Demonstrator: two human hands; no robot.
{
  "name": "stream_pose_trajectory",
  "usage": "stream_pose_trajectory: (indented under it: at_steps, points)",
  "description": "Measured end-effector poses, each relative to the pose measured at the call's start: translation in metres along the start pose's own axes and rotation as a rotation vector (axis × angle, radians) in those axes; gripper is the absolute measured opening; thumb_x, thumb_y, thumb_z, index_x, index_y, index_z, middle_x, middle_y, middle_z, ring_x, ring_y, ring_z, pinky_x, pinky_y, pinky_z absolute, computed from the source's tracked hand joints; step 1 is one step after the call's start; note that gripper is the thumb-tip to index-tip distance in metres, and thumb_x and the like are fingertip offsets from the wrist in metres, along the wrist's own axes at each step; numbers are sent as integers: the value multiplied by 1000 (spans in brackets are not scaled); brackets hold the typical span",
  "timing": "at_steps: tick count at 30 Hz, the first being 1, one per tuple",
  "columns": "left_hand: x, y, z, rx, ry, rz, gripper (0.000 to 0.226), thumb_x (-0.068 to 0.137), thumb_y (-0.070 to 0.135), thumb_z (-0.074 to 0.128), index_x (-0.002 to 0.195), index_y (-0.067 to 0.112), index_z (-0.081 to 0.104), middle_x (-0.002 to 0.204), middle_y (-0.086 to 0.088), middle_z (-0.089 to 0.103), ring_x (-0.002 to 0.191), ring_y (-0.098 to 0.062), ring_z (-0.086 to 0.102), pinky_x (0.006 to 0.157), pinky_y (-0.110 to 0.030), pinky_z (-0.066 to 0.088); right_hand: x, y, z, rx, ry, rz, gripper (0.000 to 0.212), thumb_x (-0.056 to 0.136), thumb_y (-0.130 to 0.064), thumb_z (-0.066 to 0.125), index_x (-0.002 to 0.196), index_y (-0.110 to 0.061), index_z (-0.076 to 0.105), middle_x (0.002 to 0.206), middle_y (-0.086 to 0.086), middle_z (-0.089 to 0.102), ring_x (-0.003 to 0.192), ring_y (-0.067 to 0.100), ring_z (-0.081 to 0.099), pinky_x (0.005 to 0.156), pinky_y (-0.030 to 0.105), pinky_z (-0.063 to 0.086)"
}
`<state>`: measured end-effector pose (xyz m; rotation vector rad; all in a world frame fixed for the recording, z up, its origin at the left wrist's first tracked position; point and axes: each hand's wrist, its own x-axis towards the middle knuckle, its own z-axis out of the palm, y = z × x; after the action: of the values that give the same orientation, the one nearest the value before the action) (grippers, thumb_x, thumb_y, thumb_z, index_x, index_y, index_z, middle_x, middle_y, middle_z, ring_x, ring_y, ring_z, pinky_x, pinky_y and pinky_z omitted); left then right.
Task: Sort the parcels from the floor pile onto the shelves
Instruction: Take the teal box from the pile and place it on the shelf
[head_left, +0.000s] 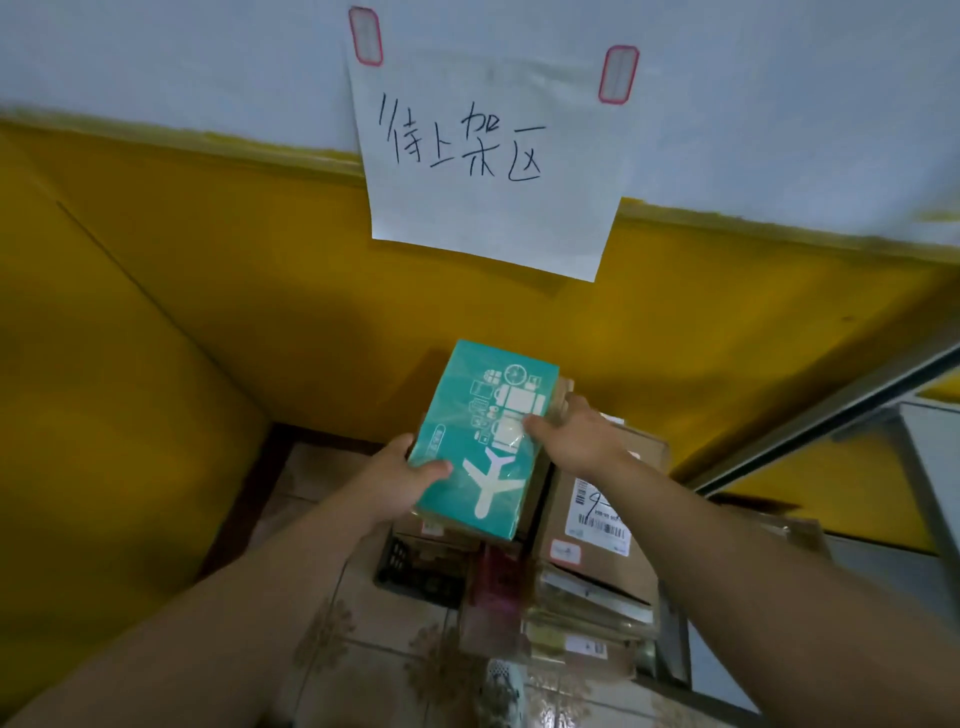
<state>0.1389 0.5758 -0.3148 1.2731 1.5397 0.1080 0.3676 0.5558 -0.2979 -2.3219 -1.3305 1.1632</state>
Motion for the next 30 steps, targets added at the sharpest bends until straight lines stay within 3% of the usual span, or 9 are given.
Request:
stream_pose_trajectory:
  at_steps: [5, 8, 10, 14, 17, 21, 25, 27, 30]
  points:
    - [23, 1, 8, -61, -67, -10, 44, 88, 30, 68, 128, 19, 53, 119, 1, 67, 101, -14, 66, 85, -34, 54, 17, 1, 19, 164, -10, 58, 63, 94, -61, 50, 134, -13, 51, 127, 14, 59, 116, 35, 56, 95, 43, 49]
    - [21, 2, 7, -117, -27, -38, 52, 88, 26, 70, 134, 17, 48, 124, -1, 64, 105, -17, 63, 90, -37, 52, 16, -2, 33, 356, 33, 71, 81, 78, -75, 52, 140, -23, 47, 132, 8, 59, 119, 35, 57, 98, 50, 50]
    - [15, 5, 5, -168, 14, -29, 55, 90, 22, 68, 138, 17, 42, 121, 1, 60, 99, -16, 60, 79, -28, 50, 22, 0, 43, 492, 59, 64, 94, 62, -83, 51, 143, -37, 37, 137, 4, 57, 119, 34, 59, 96, 52, 51]
    - [-7, 16, -6, -286, 82, 86, 55, 91, 17, 66, 139, 23, 40, 103, 8, 59, 76, -3, 59, 48, -12, 47, 5, -16, 34, 675, 94, 15, 81, 58, -79, 58, 130, -48, 36, 129, -5, 57, 108, 29, 66, 89, 52, 56]
    - [-29, 24, -23, -443, 79, 149, 45, 92, 13, 63, 129, 32, 44, 123, 1, 57, 83, -11, 66, 55, -21, 56, -23, -35, 18, 764, 124, -10, 93, 65, -75, 58, 146, -36, 34, 134, -1, 57, 109, 26, 65, 85, 46, 58]
    - [-58, 28, -46, -498, -40, 233, 61, 91, 17, 62, 143, 33, 33, 142, -5, 45, 104, -20, 61, 65, -32, 56, -57, -48, 4, 805, 207, -70, 39, 100, -44, 51, 136, -30, 45, 118, 1, 65, 97, 27, 68, 75, 41, 57]
    - [-92, 32, -54, -339, -95, 330, 81, 87, 25, 69, 152, 28, 21, 121, 7, 56, 92, -9, 64, 60, -20, 52, -98, -61, -3, 731, 377, -162, 49, 101, -36, 54, 146, -34, 34, 102, -15, 60, 91, 18, 66, 80, 43, 58]
    - [-111, 34, -51, -272, -49, 428, 83, 83, 22, 74, 149, 27, 26, 112, 16, 53, 93, -4, 61, 60, -15, 51, -121, -68, -5, 695, 461, -218, 70, 94, -42, 61, 152, -37, 23, 115, -15, 54, 105, 18, 60, 91, 44, 54]
    - [-138, 33, -41, -149, 15, 582, 91, 75, 26, 81, 148, 32, 27, 134, 10, 39, 118, -11, 49, 78, -23, 55, -154, -72, -5, 645, 518, -160, 87, 87, -56, 63, 156, -38, 11, 155, 2, 26, 137, 31, 38, 108, 55, 42]
